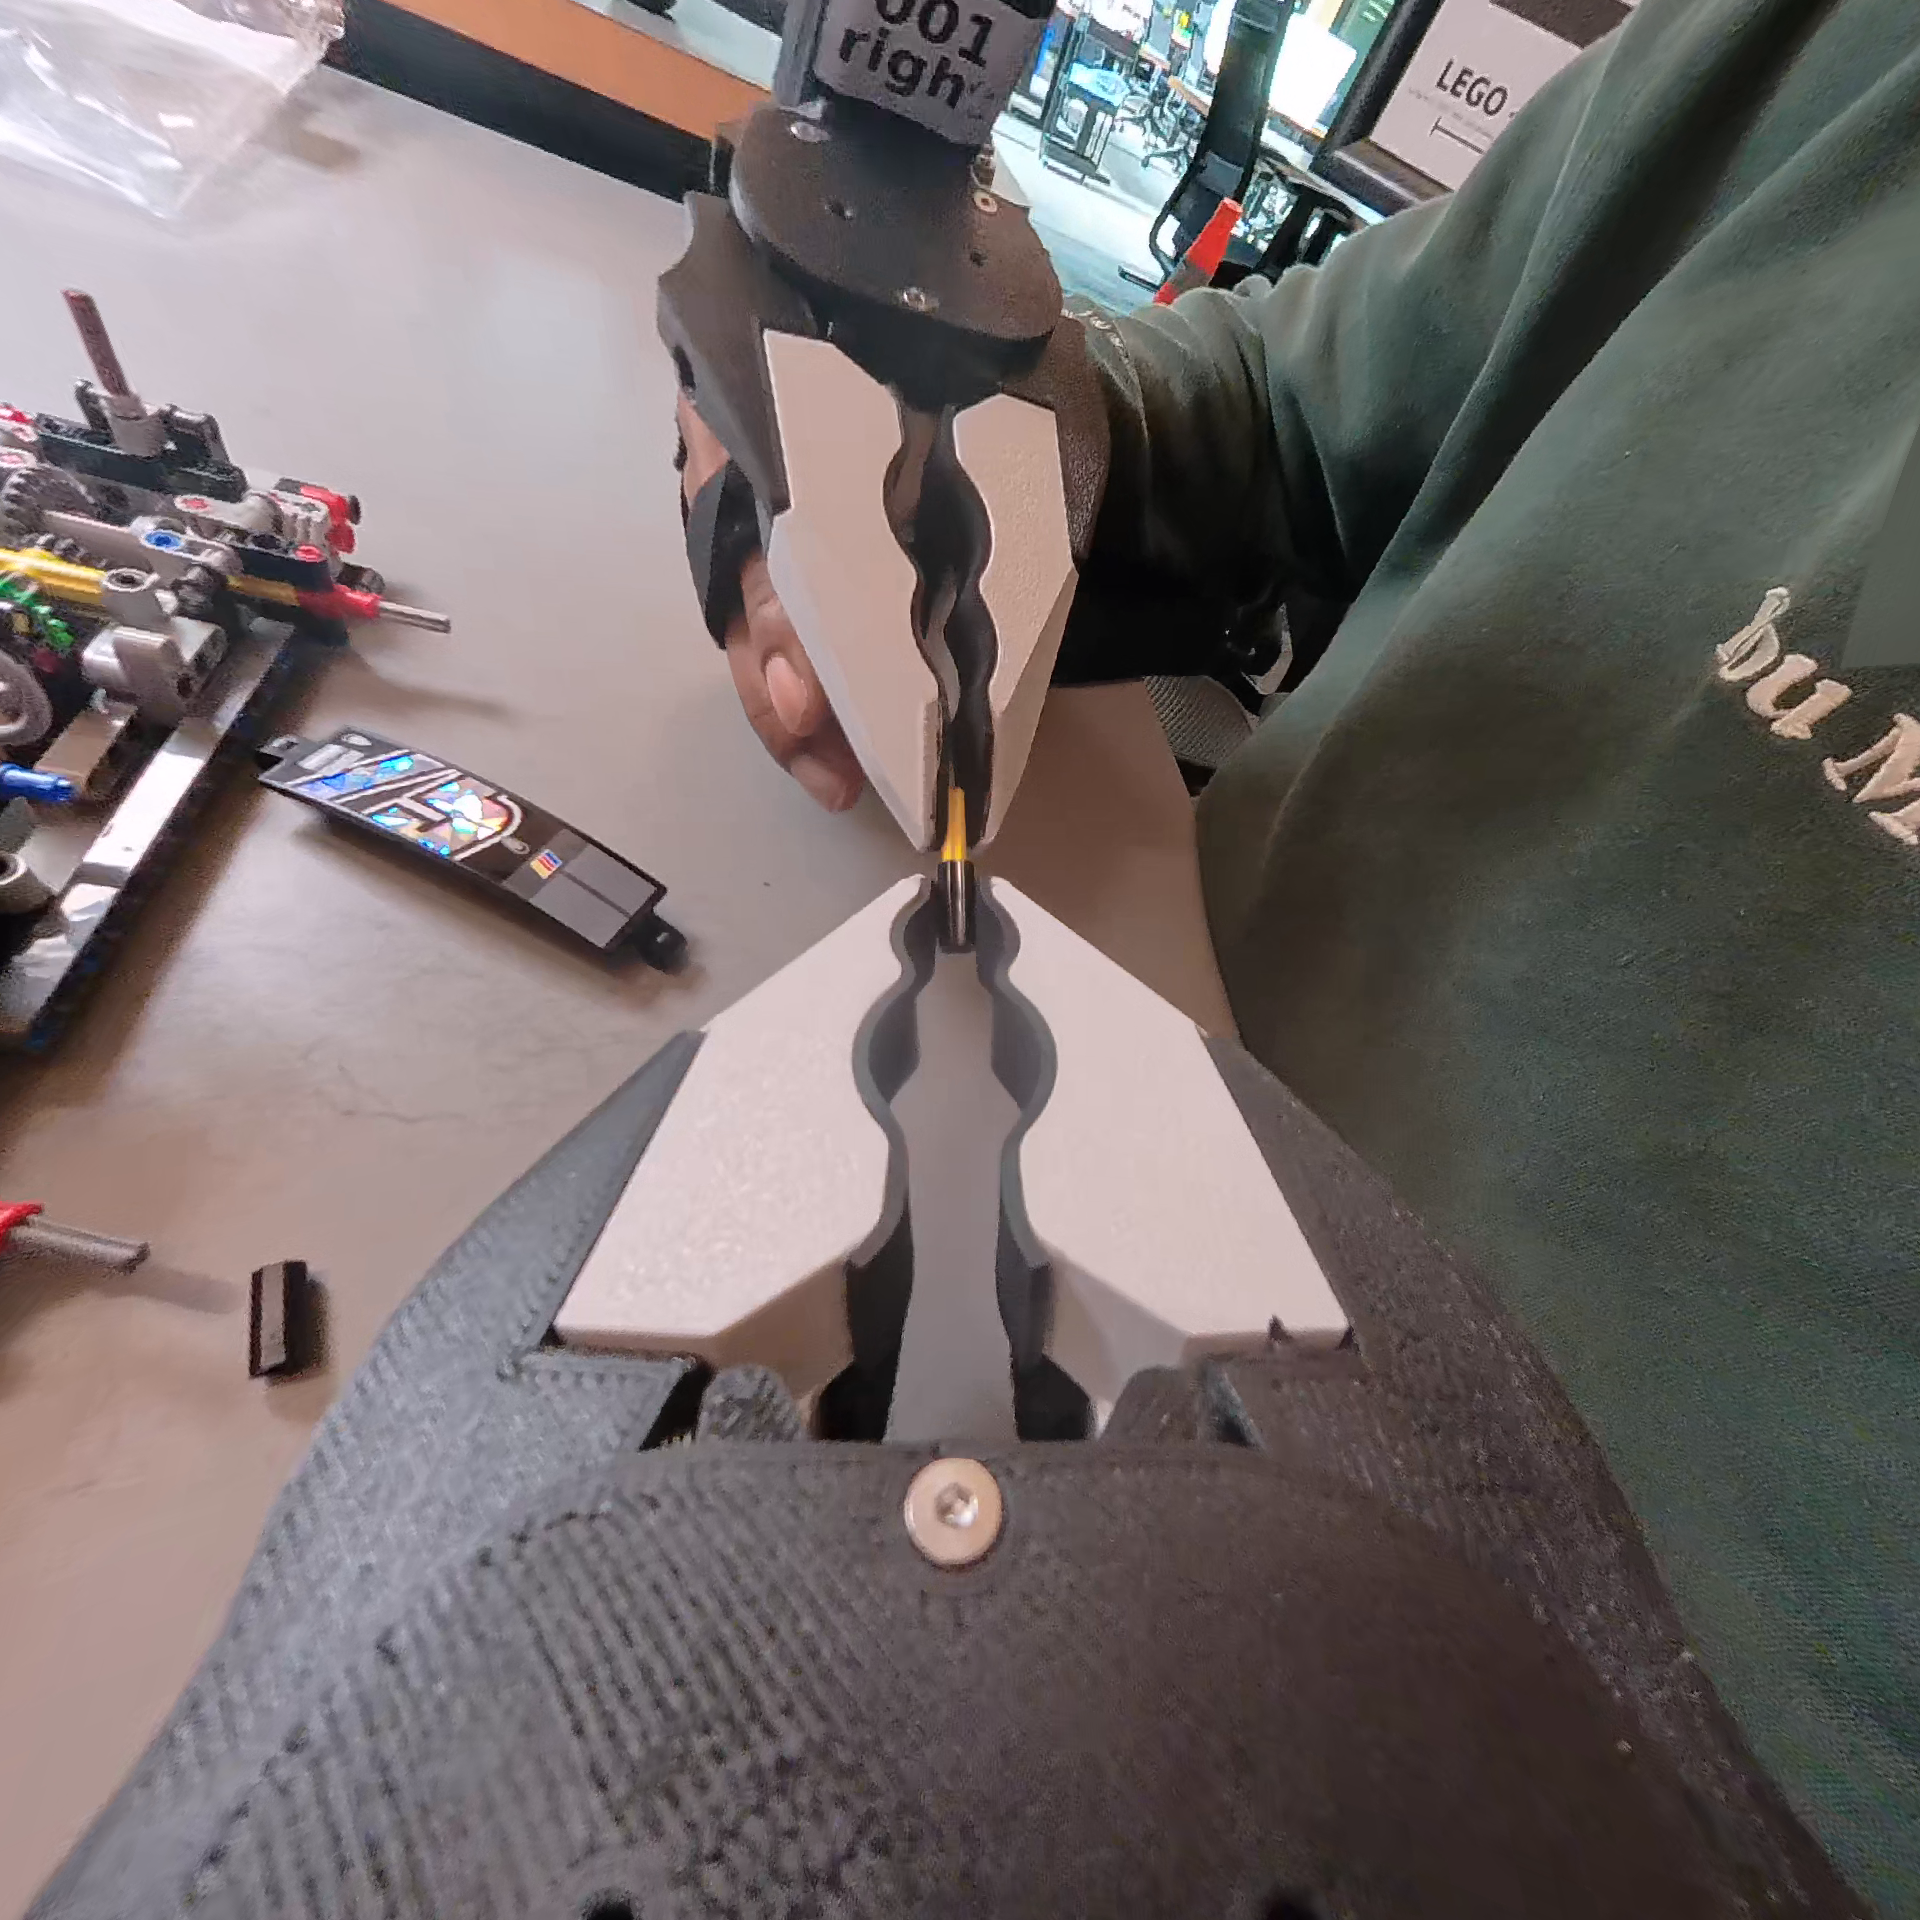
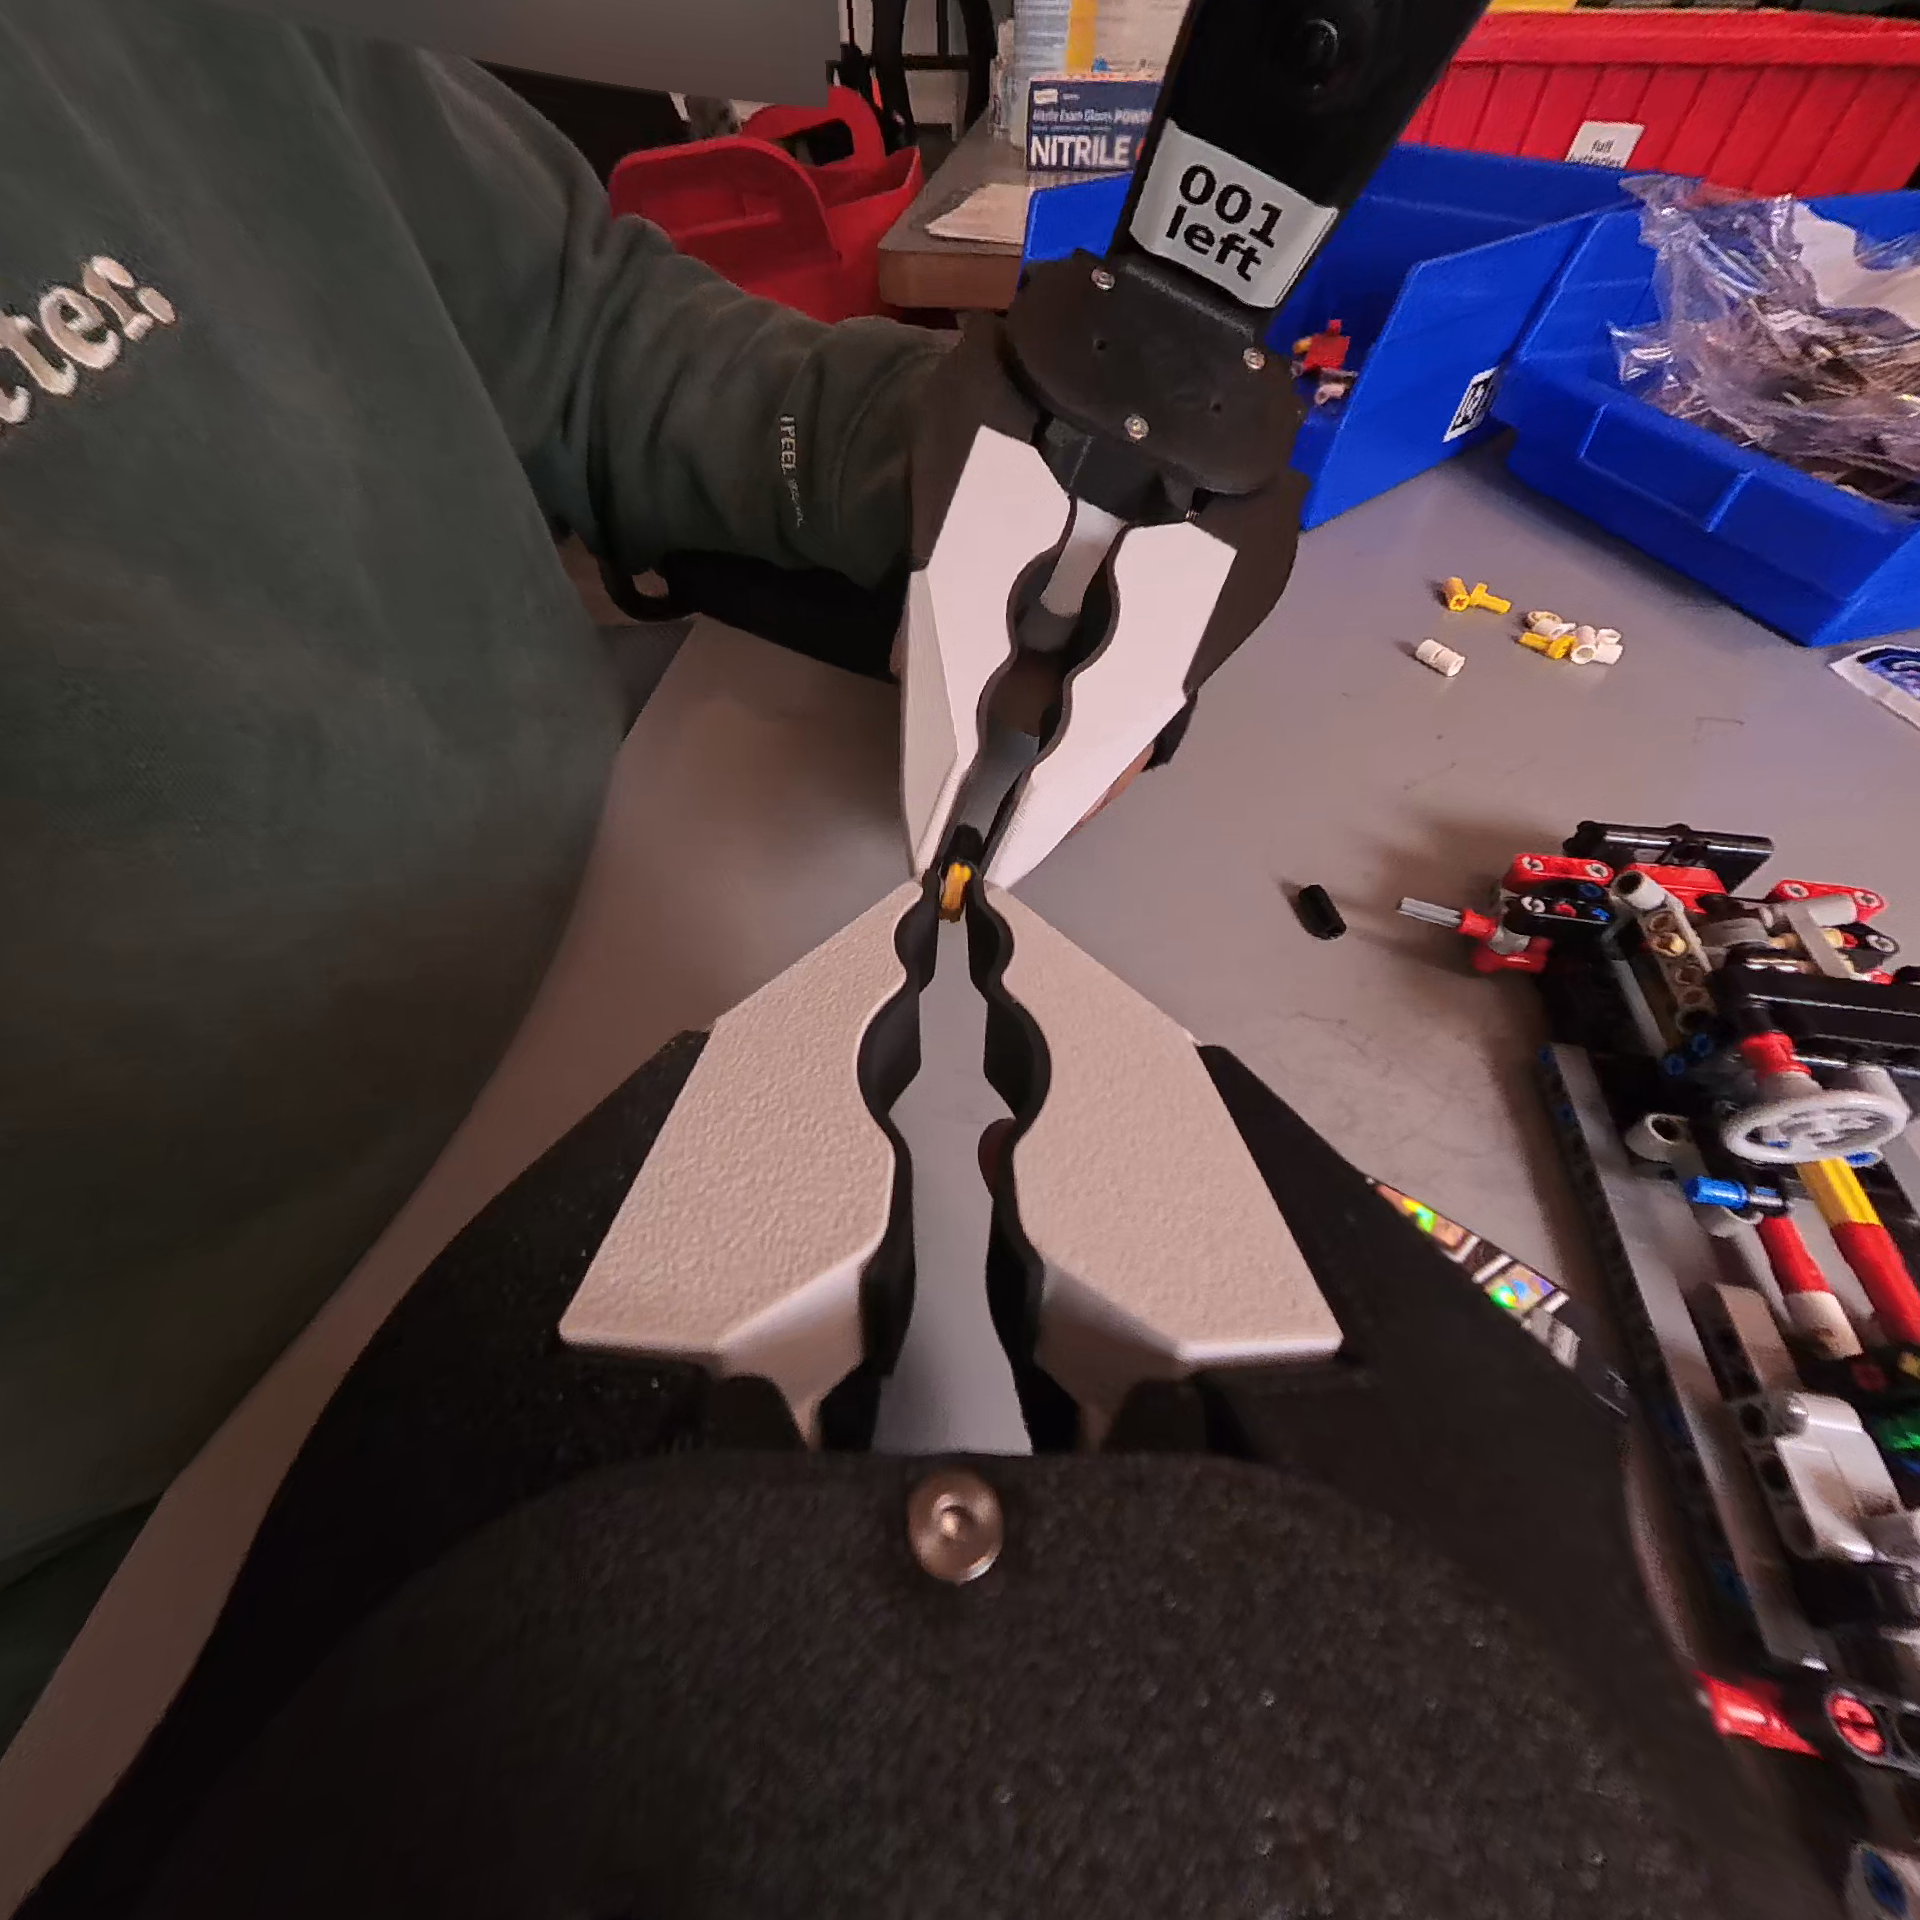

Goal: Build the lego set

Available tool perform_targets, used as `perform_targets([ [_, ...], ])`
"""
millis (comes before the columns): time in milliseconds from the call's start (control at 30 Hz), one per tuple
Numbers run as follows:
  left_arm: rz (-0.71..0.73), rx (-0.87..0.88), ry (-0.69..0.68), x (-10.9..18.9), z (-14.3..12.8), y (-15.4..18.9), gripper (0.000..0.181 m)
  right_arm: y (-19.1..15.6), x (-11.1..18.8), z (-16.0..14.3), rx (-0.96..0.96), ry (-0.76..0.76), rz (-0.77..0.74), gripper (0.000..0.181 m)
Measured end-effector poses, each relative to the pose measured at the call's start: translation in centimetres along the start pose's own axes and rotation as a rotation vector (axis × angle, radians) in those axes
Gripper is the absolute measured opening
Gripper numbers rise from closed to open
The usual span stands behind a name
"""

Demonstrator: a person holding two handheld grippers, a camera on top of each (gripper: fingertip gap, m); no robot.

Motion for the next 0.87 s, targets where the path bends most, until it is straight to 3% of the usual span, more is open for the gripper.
perform_targets([
  [567,0.209,-0.130,0.052,0.6,0.4,-1.5,0.004,1.3,0.3,-1.5,0.027,-0.137,-0.125,0.002],
  [667,0.321,-0.164,0.058,1.3,0.6,-2.5,0.005,2.7,1.5,-2.7,0.054,-0.278,-0.211,0.016],
  [733,0.411,-0.173,0.102,2.2,1.3,-3.3,0.005,3.9,2.7,-3.7,-0.053,-0.375,-0.249,0.030],
  [800,0.465,-0.170,0.120,2.9,1.5,-4.0,0.005,4.1,3.1,-4.7,-0.133,-0.458,-0.244,0.047],
  [867,0.471,-0.156,0.106,3.1,1.4,-4.3,0.004,3.8,2.8,-5.3,-0.093,-0.527,-0.215,0.063],
])
Point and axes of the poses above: each gripper's, where its closed fingertips meet, x back along the fingers, z out of its top, y = z × x across the jaws, the point moved 5 cm from there along x, back along the fingers, and after that the axes turned 15 degrees about x, right-handed, at the moved point
